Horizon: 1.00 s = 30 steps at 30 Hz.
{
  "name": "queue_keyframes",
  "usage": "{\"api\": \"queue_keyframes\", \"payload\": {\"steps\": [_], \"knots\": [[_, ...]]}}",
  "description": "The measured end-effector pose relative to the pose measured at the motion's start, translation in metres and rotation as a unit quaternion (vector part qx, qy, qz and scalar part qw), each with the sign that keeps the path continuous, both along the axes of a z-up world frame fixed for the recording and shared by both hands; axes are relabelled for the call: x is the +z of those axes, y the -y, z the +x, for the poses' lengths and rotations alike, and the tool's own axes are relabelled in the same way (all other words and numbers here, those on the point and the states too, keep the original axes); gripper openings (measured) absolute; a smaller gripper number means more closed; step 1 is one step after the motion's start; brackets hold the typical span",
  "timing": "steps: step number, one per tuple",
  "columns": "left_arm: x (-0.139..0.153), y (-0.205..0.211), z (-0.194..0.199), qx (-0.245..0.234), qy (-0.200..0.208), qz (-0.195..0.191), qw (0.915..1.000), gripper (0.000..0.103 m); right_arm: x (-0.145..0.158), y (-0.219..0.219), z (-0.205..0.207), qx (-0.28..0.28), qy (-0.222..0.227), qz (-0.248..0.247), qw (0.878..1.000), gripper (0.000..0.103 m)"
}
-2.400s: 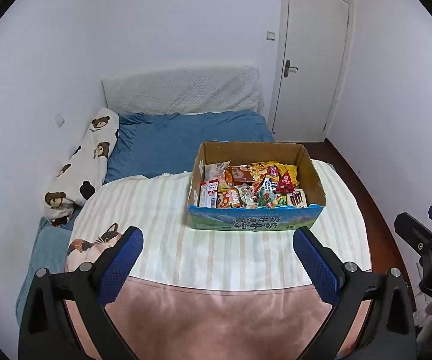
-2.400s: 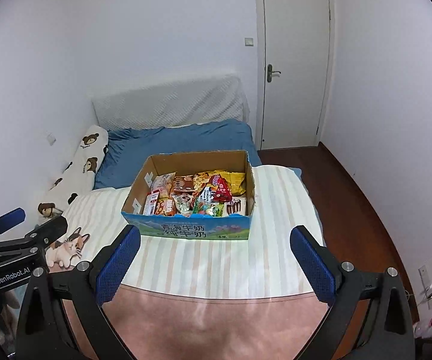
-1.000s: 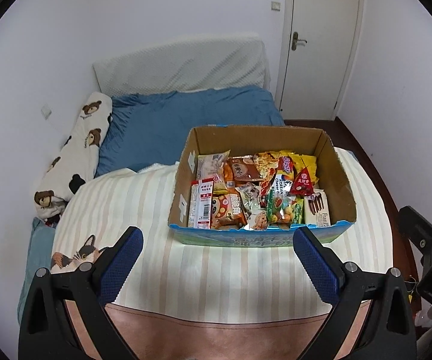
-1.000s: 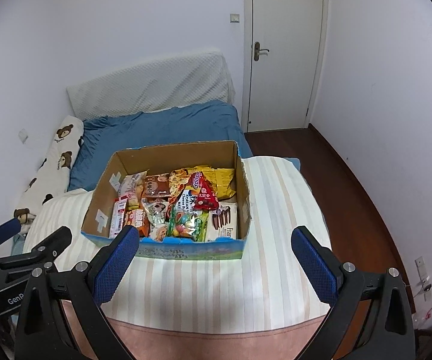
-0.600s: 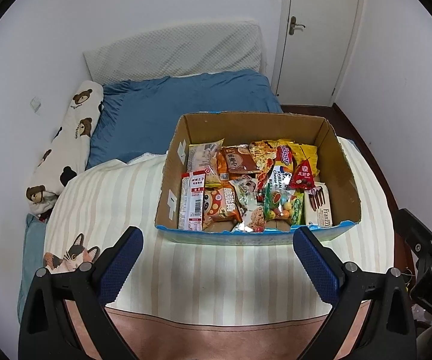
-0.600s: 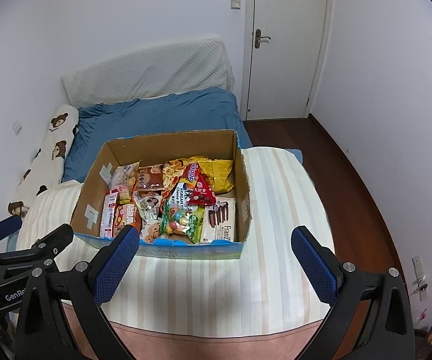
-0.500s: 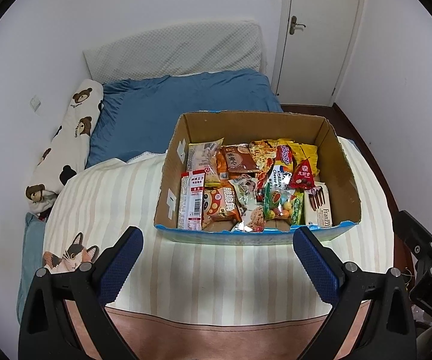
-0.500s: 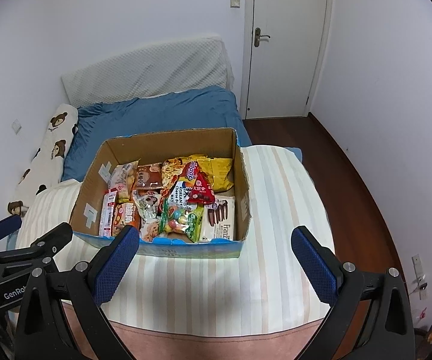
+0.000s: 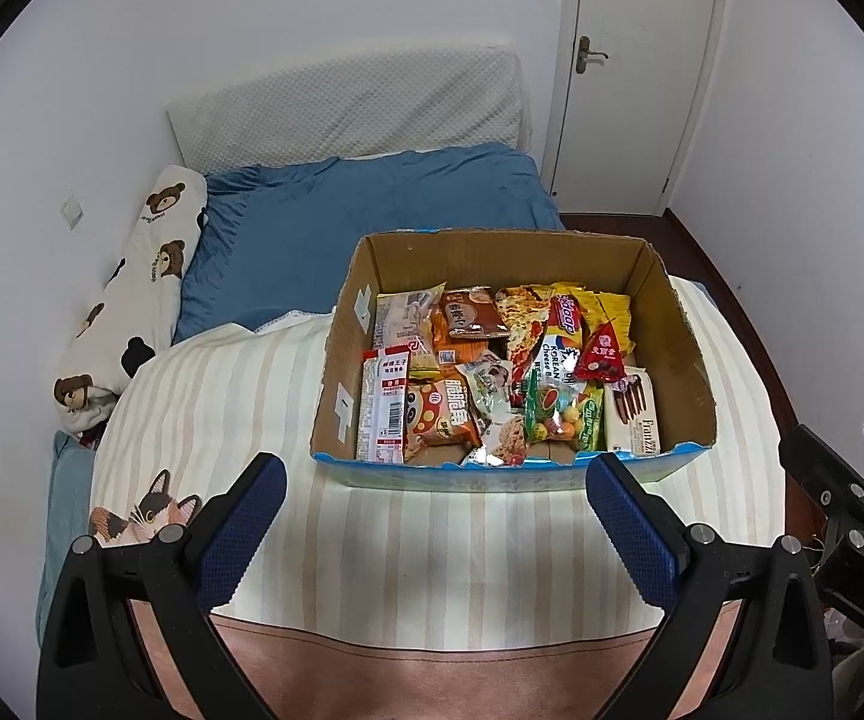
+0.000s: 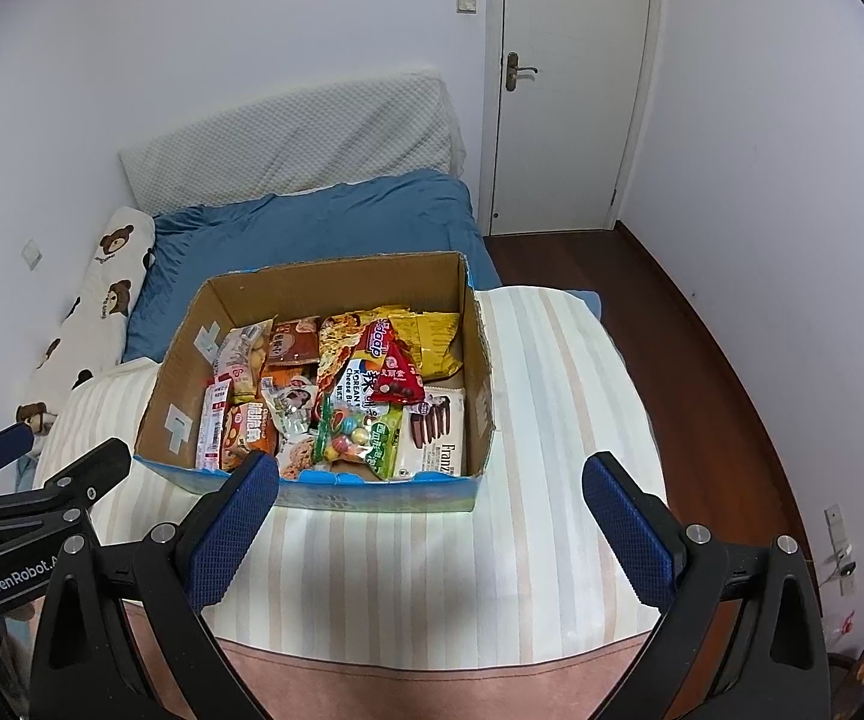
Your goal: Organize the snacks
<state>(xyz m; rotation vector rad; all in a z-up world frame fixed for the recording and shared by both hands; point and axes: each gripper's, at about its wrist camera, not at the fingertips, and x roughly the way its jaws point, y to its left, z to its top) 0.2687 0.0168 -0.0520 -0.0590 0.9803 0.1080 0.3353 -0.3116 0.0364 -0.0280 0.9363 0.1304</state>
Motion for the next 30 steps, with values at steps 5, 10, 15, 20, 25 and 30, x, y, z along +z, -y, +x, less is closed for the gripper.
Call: {"api": "queue_keyframes", "payload": {"steps": [5,10,15,20,25,30], "knots": [[0.000,0.000,-0.001,-0.001,-0.001,0.000,1.0000,0.103,0.002,-0.001,-0.003,0.001,0.001,-0.001,1.000,0.103],[0.001,-0.001,-0.001,-0.001,0.000,-0.001,1.0000,0.103,0.004,-0.002,-0.003,0.001,0.002,-0.001,1.000,0.103],[0.001,-0.001,-0.001,-0.002,0.000,0.000,1.0000,0.103,0.006,-0.002,-0.003,0.000,0.004,0.000,1.000,0.103],[0.002,-0.001,-0.001,-0.002,0.002,0.000,1.0000,0.103,0.007,-0.002,-0.004,0.000,0.005,0.000,1.000,0.103],[0.005,-0.001,-0.002,-0.001,0.005,-0.002,1.0000,0.103,0.011,-0.002,-0.005,0.001,0.007,0.000,1.000,0.103],[0.007,0.000,-0.004,-0.001,0.008,-0.002,1.0000,0.103,0.013,-0.002,-0.006,0.001,0.009,0.001,1.000,0.103]]}}
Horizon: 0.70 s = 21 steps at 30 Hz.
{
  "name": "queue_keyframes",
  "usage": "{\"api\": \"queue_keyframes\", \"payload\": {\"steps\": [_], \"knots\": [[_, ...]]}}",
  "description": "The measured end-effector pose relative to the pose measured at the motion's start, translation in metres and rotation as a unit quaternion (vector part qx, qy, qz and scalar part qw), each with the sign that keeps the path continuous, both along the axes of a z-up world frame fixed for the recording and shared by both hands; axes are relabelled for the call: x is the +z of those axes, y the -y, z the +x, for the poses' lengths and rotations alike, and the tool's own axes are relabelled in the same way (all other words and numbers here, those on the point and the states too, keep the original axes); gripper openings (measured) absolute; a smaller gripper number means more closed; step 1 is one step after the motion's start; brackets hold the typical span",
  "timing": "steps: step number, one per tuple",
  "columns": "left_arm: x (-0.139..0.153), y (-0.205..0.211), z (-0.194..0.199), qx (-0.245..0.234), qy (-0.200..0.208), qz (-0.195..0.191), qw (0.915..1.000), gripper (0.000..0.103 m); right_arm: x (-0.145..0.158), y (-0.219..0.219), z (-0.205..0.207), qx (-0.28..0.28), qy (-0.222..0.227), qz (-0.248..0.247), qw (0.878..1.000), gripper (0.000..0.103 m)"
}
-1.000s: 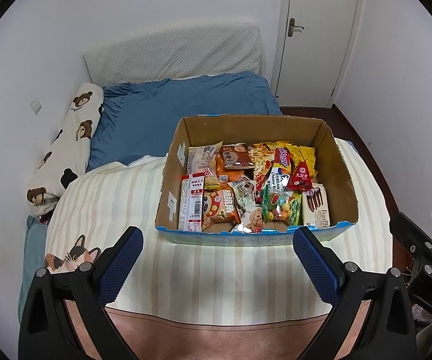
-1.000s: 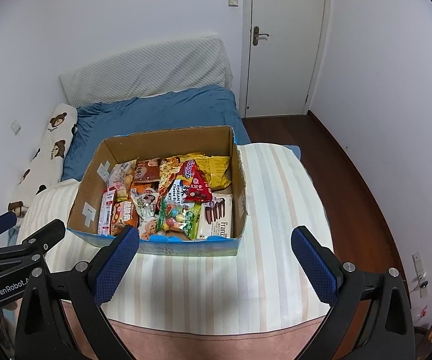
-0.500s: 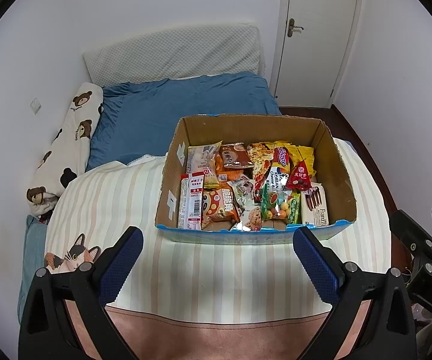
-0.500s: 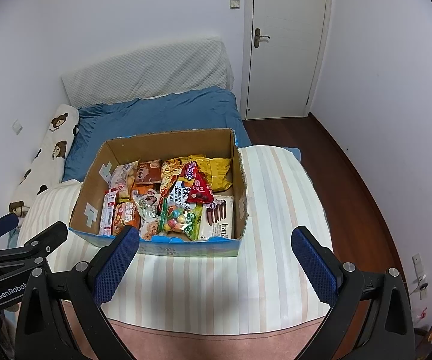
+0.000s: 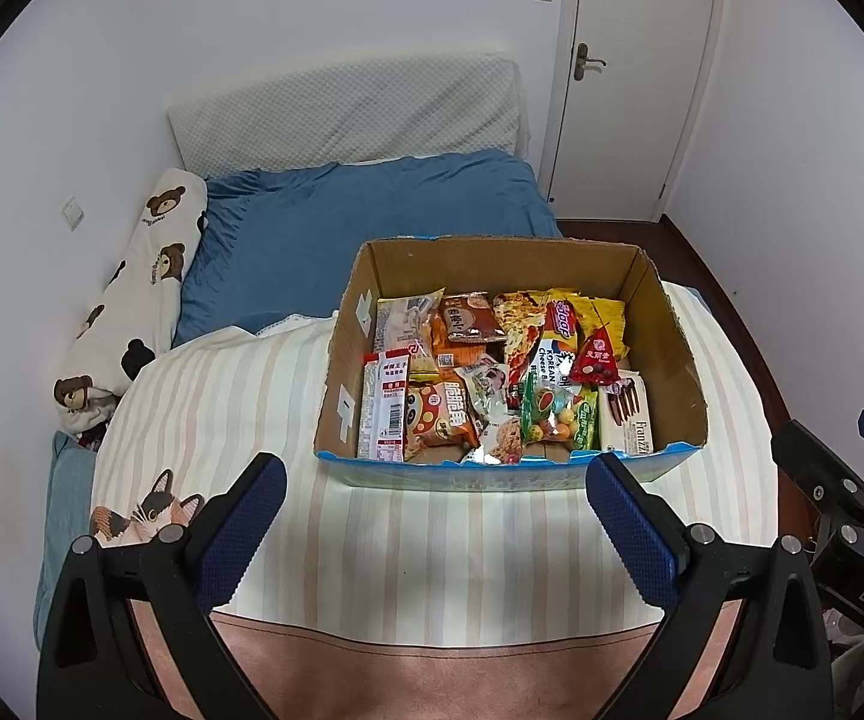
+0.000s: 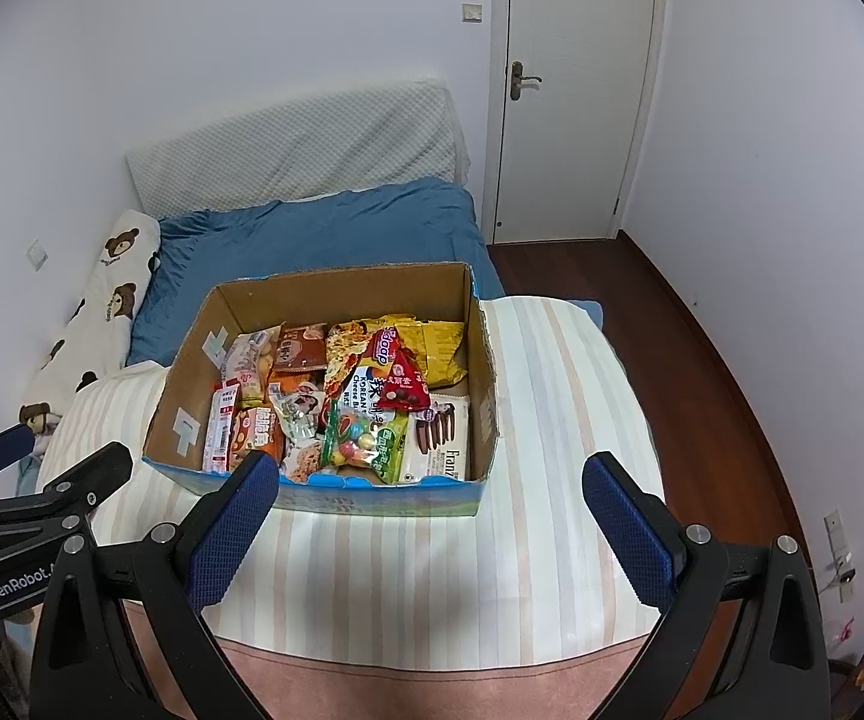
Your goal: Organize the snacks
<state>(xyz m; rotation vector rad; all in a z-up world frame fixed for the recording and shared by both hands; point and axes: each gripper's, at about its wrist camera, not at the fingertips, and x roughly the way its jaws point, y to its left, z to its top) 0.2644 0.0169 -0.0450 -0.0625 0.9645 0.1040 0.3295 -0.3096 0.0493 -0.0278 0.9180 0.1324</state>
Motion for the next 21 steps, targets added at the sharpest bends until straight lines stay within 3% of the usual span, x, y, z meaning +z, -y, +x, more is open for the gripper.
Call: {"api": "queue_keyframes", "payload": {"steps": [21], "knots": [[0.0054,-0.0001,-0.0049,0.001,0.005,-0.001,1.0000,0.103,0.0076,0.0044,-0.0054,-0.001,0.009,0.005,1.000,0.103]]}}
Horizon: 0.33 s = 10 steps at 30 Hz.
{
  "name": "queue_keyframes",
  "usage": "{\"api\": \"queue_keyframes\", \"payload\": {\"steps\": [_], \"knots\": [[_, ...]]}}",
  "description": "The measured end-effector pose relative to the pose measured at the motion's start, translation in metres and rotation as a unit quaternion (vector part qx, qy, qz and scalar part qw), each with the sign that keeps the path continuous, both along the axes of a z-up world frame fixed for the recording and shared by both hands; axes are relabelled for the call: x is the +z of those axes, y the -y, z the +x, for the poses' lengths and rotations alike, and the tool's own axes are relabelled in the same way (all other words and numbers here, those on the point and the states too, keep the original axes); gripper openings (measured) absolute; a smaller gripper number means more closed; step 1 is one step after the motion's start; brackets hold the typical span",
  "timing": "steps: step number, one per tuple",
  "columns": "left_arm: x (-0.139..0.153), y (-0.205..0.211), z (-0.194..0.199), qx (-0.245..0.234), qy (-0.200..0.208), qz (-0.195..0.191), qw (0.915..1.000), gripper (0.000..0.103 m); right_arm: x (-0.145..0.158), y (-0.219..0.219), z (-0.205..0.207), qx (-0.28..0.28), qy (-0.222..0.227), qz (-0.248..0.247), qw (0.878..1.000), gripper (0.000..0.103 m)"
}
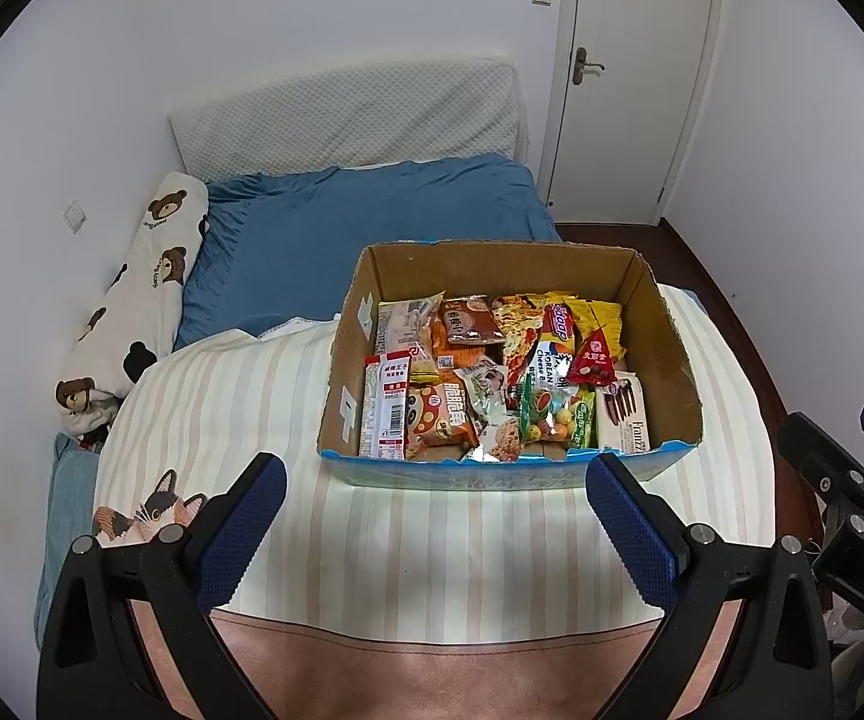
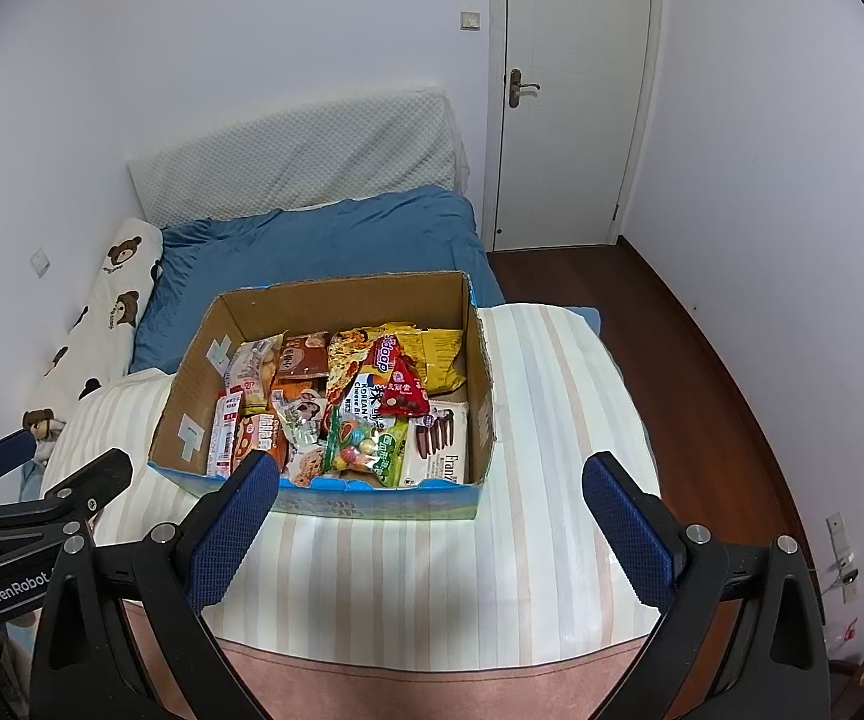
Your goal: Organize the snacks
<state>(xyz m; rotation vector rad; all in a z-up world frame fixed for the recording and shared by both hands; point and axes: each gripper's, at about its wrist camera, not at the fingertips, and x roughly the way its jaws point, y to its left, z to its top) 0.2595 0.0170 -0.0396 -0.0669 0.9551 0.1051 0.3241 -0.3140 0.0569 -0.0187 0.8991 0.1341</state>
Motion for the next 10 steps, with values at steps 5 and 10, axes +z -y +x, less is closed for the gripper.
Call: {"api": "queue_keyframes", "payload": {"steps": [5,10], "knots": [[0.0015,-0.0011,-0.0021,-0.001,0.002,0.002,1.0000,0.103,0.0009,0.0004,-0.0011,0.000,0.001,0.000,1.000,0.103],[0.0039,0.0000,-0.0044,0.000,0.004,0.003,1.0000,0.103,0.0027,0.0001,-0.0020,0.000,0.003,0.000,1.000,0.103]]}}
